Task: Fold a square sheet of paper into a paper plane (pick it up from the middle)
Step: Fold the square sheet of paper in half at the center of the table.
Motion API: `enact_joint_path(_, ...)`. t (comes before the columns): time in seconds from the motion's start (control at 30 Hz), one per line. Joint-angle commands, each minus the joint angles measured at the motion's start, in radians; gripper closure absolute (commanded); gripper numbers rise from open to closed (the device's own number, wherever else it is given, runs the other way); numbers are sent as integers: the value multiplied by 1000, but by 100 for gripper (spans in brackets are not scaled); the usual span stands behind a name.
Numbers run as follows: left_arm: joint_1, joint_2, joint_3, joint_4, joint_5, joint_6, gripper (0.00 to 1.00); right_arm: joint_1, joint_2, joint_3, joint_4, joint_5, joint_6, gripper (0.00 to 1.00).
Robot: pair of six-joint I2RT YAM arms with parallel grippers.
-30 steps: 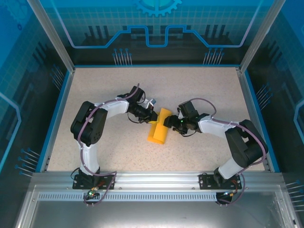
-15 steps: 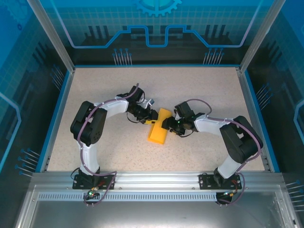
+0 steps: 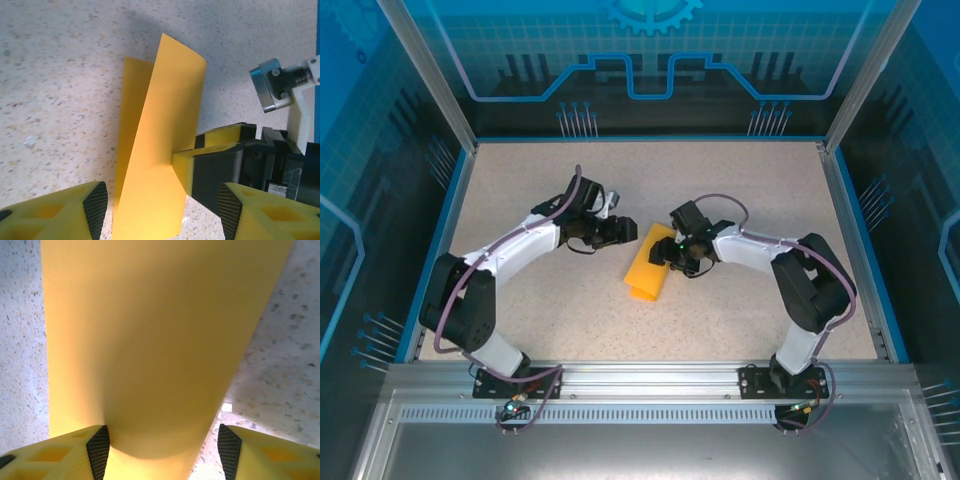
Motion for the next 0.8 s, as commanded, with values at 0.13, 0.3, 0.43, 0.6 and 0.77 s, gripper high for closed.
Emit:
enact_joint_path(0.13, 28, -75, -69, 11, -58, -26, 37, 12, 55, 62, -169, 24, -71, 36)
enact_joint_path(0.3, 35, -116, -94, 20, -58, -26, 37, 12, 86, 83, -192, 42, -54, 36)
enact_joint_path(0.43, 38, -126, -102, 20, -57, -24, 36, 9, 107, 96, -190, 36, -43, 36)
enact_joint_path(0.6, 38, -124, -111, 24, -52, -25, 36, 8, 121, 99, -191, 40, -28, 35)
enact_joint_path(0.77, 38, -121, -115, 29, -47, -24, 36, 10, 144, 113, -192, 21, -46, 34)
